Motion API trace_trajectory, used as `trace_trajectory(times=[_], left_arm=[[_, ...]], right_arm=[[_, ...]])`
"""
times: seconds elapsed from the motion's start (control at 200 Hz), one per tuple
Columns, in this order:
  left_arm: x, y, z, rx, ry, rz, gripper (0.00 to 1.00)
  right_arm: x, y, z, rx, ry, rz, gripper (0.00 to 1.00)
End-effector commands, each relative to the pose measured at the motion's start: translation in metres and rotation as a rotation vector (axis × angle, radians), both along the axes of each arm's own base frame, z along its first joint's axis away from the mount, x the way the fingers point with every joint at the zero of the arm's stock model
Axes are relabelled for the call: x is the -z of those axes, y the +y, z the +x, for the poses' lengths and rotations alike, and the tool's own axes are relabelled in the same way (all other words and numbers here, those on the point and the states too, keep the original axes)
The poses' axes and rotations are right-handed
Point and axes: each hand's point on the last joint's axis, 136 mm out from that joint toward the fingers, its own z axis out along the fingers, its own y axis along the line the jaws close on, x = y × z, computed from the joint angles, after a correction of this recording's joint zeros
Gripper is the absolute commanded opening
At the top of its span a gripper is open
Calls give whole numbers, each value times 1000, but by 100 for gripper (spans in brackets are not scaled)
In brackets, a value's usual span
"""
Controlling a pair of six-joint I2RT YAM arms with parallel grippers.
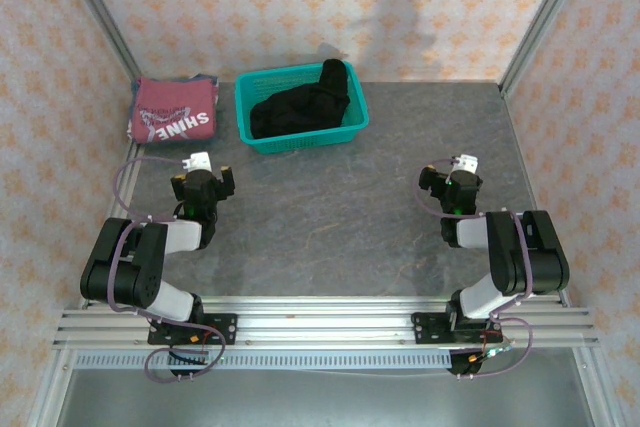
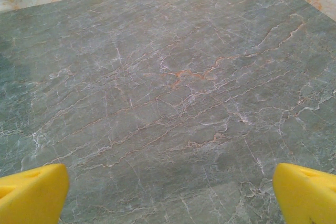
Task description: Fold and stack the t-shirts
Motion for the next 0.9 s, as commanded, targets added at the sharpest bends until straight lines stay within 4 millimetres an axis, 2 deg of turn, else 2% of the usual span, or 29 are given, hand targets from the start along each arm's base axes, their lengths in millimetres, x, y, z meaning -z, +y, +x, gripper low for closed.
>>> trace_trajectory(times=[0.0,0.44,0.54,0.656,0.741,0.791,0.896], left_arm=[[-12,1,8,-20,-44,18,100],[-12,2,8,-22,-44,16,100],[-12,-3,8,5,-26,21,100],[-33,-14,16,40,26,58,100],[-52,-22,13,66,31,83,100],[-67,-25,11,63,10,54,100],[-93,-31,9,54,-5,-37,100]], right_arm=[[-12,-1,9,-4,-42,-4,99],[-11,-1,10,-5,-39,0,99],[-19,-1,8,-4,-54,-4,99],[-35,-7,2,56,-17,-20,100],[-42,-6,-3,74,73,11,100],[-46,-1,-6,67,130,54,100],[-64,23,-5,-18,175,158,99]])
